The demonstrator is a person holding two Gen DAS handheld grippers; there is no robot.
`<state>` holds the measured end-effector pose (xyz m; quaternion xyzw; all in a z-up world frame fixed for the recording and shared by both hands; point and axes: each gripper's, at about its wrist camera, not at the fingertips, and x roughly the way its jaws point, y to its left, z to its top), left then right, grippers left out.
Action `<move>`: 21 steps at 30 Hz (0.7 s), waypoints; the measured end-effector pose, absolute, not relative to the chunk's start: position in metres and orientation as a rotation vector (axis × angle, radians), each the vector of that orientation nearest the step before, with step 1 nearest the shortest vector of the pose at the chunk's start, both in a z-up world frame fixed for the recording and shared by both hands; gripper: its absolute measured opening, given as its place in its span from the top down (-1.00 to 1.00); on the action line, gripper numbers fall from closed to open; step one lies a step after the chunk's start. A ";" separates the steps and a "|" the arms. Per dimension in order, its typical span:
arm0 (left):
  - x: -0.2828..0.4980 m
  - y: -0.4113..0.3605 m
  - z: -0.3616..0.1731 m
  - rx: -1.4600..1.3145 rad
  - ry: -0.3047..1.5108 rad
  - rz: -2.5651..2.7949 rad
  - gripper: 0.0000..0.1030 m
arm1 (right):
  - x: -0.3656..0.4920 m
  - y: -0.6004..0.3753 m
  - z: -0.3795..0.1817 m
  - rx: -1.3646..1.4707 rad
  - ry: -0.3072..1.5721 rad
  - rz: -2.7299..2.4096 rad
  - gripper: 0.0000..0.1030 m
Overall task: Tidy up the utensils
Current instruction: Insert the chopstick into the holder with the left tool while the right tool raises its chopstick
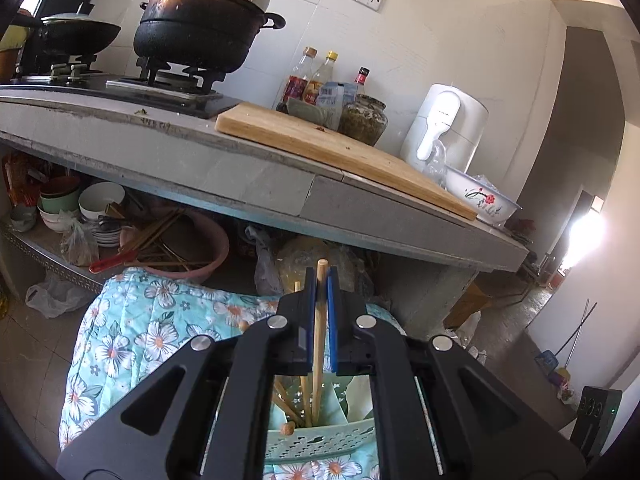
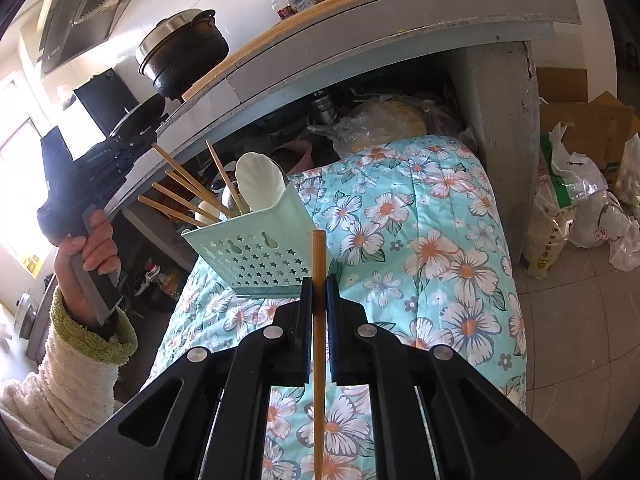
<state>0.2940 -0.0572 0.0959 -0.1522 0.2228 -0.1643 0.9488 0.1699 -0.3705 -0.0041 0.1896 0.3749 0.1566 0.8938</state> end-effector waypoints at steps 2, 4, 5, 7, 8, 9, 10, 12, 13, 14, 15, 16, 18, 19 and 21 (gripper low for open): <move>0.291 -0.058 0.092 -0.309 0.463 -0.344 0.87 | 0.169 -0.370 -0.003 0.387 0.778 0.321 0.87; 0.288 -0.058 0.090 -0.305 0.468 -0.351 0.71 | 0.169 -0.369 -0.002 0.385 0.777 0.320 0.87; 0.286 -0.057 0.090 -0.299 0.469 -0.349 0.58 | 0.169 -0.369 -0.002 0.386 0.777 0.321 0.87; 0.282 -0.058 0.090 -0.290 0.468 -0.352 0.47 | 0.168 -0.368 0.000 0.382 0.775 0.321 0.87; 0.279 -0.057 0.090 -0.286 0.468 -0.354 0.40 | 0.167 -0.367 0.000 0.380 0.774 0.320 0.87; 0.276 -0.057 0.091 -0.284 0.467 -0.356 0.37 | 0.167 -0.367 0.000 0.378 0.773 0.319 0.87; 0.272 -0.056 0.092 -0.281 0.466 -0.359 0.28 | 0.166 -0.366 0.001 0.376 0.773 0.319 0.87; 0.262 -0.055 0.093 -0.268 0.459 -0.364 0.16 | 0.165 -0.365 0.003 0.370 0.770 0.317 0.87; 0.257 -0.055 0.094 -0.256 0.454 -0.364 0.06 | 0.165 -0.364 0.004 0.367 0.769 0.319 0.87; 0.250 -0.055 0.095 -0.238 0.447 -0.359 -0.06 | 0.164 -0.363 0.006 0.364 0.766 0.318 0.87; 0.244 -0.056 0.097 -0.216 0.442 -0.349 -0.11 | 0.163 -0.363 0.008 0.361 0.763 0.318 0.87; 0.235 -0.056 0.098 -0.187 0.434 -0.335 -0.21 | 0.163 -0.362 0.010 0.358 0.760 0.318 0.87; 0.218 -0.058 0.099 -0.124 0.413 -0.305 -0.38 | 0.163 -0.361 0.015 0.354 0.752 0.319 0.87; 0.209 -0.058 0.099 -0.084 0.401 -0.277 -0.47 | 0.163 -0.360 0.017 0.351 0.746 0.321 0.87; 0.192 -0.061 0.095 0.001 0.379 -0.214 -0.56 | 0.164 -0.357 0.025 0.345 0.730 0.331 0.87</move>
